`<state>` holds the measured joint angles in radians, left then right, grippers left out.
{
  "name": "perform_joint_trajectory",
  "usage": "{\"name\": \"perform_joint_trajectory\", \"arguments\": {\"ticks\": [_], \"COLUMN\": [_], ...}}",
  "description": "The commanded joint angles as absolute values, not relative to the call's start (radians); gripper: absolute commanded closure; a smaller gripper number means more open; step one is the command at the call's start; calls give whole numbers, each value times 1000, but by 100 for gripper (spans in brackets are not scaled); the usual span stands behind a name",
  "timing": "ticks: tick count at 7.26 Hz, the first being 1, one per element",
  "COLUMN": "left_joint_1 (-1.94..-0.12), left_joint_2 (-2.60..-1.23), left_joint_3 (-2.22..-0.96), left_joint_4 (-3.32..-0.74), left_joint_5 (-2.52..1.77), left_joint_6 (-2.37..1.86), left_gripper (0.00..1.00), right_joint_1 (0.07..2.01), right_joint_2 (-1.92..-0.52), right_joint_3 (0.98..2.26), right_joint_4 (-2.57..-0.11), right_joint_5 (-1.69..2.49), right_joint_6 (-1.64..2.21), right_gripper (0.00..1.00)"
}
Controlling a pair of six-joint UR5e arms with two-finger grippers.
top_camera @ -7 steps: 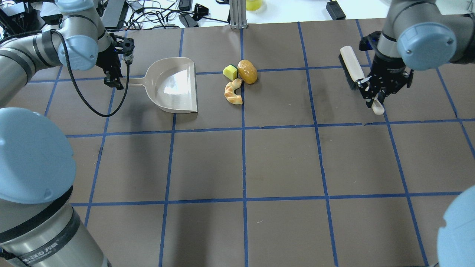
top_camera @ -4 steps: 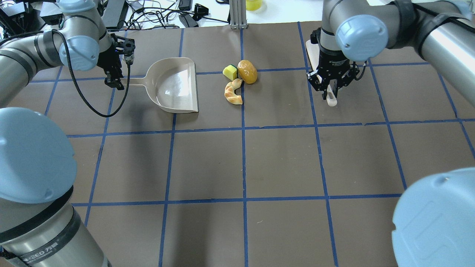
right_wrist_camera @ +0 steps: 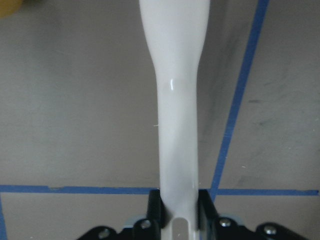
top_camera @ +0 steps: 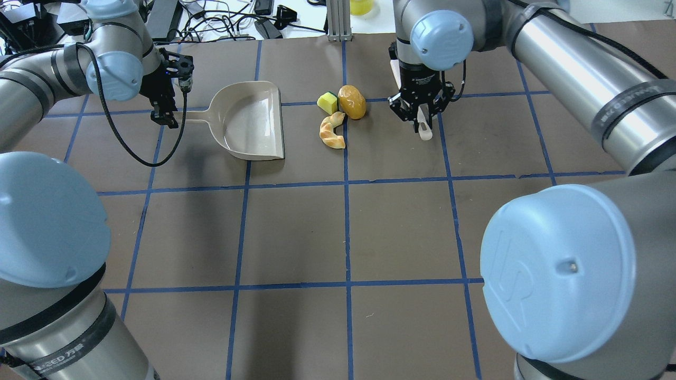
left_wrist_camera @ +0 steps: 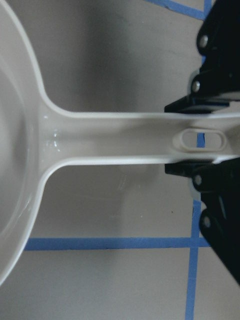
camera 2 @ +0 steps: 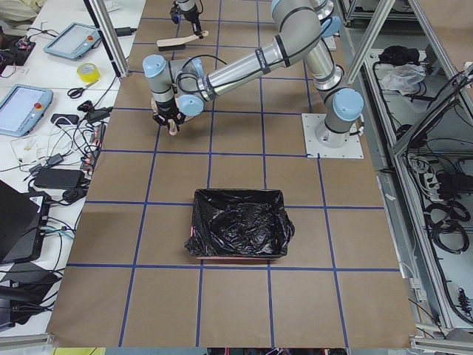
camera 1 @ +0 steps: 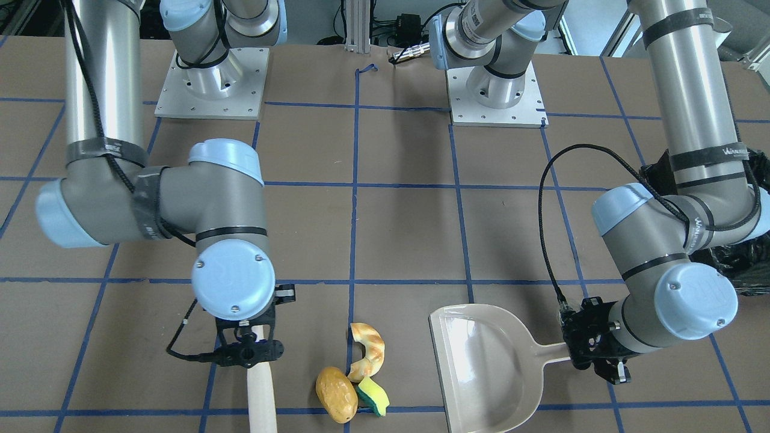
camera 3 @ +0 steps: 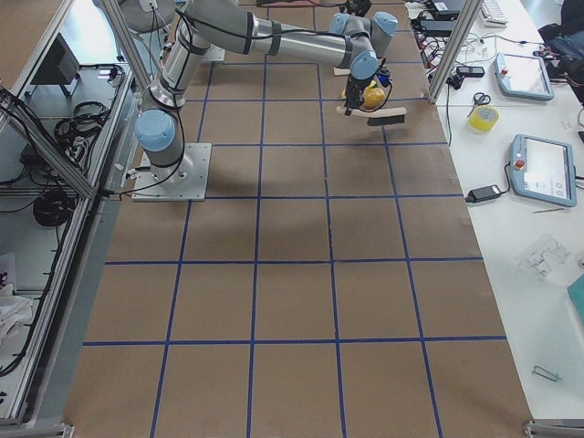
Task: Sweep and dump trash into bin
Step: 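Sweep the potato, bread and sponge with the brush into the dustpan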
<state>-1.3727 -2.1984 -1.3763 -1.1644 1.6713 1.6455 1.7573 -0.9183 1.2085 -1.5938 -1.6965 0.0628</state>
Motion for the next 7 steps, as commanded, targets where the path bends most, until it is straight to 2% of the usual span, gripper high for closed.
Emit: {"name": "perform_joint_trajectory", "arguments": {"ticks": [1, 7], "left_joint_1": [-1373, -1379], "left_joint_2": [-2200, -2200], "left_joint_3": [-1376, -1379], "left_joint_4": [-1164, -1163], "left_joint_5": [1669, 1667], "left_joint_6": [1646, 1644], "left_gripper": [85, 85], "right_joint_1": [1833, 1948], "right_joint_2": [-878, -844], "right_joint_3": [1168, 1164], "right_joint_4": [-1592, -1663], "right_joint_5": [-1686, -1501], "right_joint_6": [89, 406], "right_gripper": [94, 96]}}
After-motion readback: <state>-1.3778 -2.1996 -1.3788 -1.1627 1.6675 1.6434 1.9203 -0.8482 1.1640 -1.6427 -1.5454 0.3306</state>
